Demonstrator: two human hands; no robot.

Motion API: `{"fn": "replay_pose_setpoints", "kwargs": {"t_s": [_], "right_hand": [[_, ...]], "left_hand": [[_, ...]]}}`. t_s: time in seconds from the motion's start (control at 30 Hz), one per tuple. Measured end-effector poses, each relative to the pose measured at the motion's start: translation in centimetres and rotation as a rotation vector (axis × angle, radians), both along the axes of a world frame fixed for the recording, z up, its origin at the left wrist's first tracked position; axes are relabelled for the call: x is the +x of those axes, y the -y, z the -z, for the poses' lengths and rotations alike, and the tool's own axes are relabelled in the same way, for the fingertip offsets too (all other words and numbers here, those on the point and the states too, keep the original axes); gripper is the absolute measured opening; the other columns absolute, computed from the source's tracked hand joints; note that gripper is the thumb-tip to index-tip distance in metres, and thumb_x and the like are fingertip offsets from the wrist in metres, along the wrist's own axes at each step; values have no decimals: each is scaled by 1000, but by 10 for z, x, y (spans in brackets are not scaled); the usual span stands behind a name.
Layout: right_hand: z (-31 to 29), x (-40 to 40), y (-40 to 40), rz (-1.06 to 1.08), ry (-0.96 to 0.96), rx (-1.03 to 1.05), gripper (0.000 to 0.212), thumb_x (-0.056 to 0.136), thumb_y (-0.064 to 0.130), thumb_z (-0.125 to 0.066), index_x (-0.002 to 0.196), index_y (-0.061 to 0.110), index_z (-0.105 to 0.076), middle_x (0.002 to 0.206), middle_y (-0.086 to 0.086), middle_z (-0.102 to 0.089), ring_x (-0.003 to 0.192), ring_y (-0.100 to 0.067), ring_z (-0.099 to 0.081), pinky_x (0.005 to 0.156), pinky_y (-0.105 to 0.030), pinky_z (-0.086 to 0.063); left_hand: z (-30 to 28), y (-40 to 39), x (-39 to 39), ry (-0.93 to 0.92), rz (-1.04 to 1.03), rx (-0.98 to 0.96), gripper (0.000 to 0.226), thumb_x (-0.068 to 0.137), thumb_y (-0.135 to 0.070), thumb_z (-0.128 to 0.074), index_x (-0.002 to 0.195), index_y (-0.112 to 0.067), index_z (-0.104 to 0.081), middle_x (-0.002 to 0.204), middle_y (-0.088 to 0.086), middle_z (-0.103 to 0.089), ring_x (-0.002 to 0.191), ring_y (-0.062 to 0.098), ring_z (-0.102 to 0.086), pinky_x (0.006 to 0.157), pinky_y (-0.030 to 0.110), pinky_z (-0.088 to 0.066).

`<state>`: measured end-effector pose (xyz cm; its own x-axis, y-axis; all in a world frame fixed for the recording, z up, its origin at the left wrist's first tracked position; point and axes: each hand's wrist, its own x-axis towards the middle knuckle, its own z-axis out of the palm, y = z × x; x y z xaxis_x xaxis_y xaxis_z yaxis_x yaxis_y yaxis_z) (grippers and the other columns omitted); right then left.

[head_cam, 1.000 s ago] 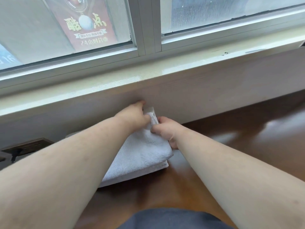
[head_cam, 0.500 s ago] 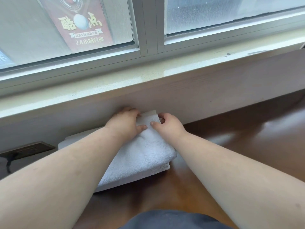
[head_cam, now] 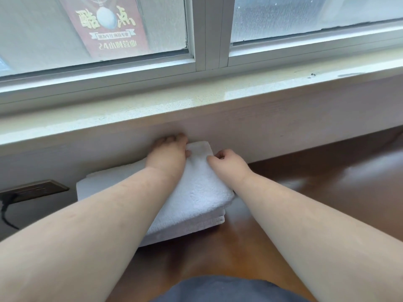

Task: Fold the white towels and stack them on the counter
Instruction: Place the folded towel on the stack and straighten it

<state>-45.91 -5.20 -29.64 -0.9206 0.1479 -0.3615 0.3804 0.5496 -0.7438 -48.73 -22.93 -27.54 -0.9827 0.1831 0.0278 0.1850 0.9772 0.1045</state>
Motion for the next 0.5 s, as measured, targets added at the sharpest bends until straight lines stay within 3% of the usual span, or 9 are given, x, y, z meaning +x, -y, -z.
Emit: {"fn": "replay_pose_setpoints", "kwargs": {"t_s": [0.17, 0.3, 0.4, 0.5], "right_hand": [[-1, 37, -15, 3, 150, -79, 56, 69, 65, -55, 114, 32, -50, 96, 9, -62, 83, -10, -62, 58, -26, -46], [1, 55, -14, -67, 138, 16, 49, 82, 61, -59, 118, 30, -48, 92, 8, -64, 79, -9, -63, 56, -27, -45], [2, 66, -6, -56, 82, 129, 51, 91, 51, -57, 132, 24, -42, 111, 2, -61, 93, -18, -63, 75, -34, -51], [-4, 72, 15, -181, -236, 468, 59, 92, 36, -56, 145, 25, -33, 144, -2, -40, 125, -25, -44, 100, -42, -40]], "left_hand": [[5, 0, 8, 37, -19, 26, 35, 98, -45, -44, 123, -20, -46, 119, 10, -58, 111, 33, -52, 88, 40, -42], [0, 15, 9, 132, -82, 30, 43, 98, -50, -43, 130, -21, -46, 128, 11, -55, 117, 33, -50, 95, 41, -43], [-2, 31, 17, 185, -54, 21, 48, 97, -51, -44, 138, -26, -43, 134, 10, -52, 121, 32, -49, 100, 42, -40], [1, 72, 41, 96, -137, -12, 53, 96, -54, -43, 142, -29, -41, 137, 9, -49, 123, 33, -46, 101, 44, -35]]}}
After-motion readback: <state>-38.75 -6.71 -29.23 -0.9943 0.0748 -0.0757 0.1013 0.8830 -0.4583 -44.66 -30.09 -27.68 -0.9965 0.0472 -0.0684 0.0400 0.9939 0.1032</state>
